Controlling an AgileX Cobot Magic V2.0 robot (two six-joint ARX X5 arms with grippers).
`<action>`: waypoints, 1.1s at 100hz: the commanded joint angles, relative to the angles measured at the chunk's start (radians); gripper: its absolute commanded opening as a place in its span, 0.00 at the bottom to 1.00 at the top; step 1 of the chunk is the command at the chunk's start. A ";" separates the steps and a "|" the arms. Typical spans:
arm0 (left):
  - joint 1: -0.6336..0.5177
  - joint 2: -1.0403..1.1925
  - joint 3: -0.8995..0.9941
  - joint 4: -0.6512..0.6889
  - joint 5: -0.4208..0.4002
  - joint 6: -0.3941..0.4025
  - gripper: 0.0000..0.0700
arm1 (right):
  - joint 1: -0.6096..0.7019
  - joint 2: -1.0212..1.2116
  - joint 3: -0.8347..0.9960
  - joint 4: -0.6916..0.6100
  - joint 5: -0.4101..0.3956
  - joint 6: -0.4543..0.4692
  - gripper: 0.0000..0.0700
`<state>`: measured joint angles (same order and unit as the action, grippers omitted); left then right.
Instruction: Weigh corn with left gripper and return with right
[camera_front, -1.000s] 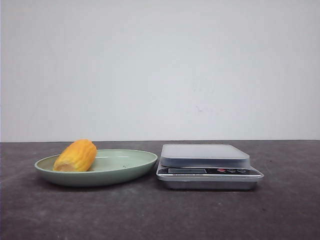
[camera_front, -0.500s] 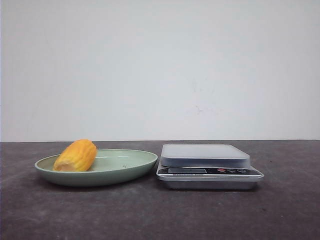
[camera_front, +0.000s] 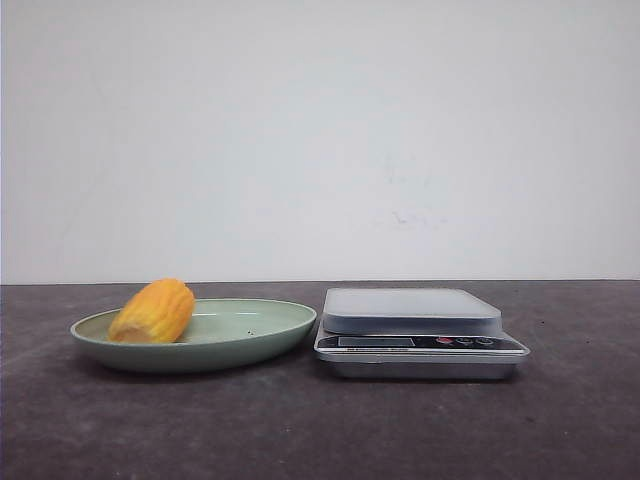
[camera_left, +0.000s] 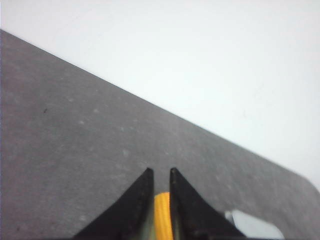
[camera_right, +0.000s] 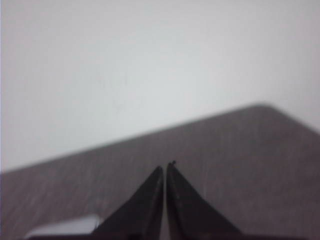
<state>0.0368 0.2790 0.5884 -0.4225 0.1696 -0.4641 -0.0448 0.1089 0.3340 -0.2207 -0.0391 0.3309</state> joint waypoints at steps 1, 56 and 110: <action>0.000 0.077 0.105 -0.026 0.019 0.082 0.02 | 0.003 0.045 0.052 -0.010 -0.014 0.021 0.27; -0.154 0.459 0.401 0.008 0.093 0.110 0.61 | 0.049 0.485 0.793 -0.467 -0.119 -0.132 0.73; -0.452 0.999 0.402 0.035 -0.209 0.172 0.61 | 0.122 0.648 1.038 -0.688 -0.118 -0.183 0.88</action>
<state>-0.3992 1.2282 0.9737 -0.3996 -0.0223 -0.3092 0.0734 0.7544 1.3540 -0.9142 -0.1570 0.1600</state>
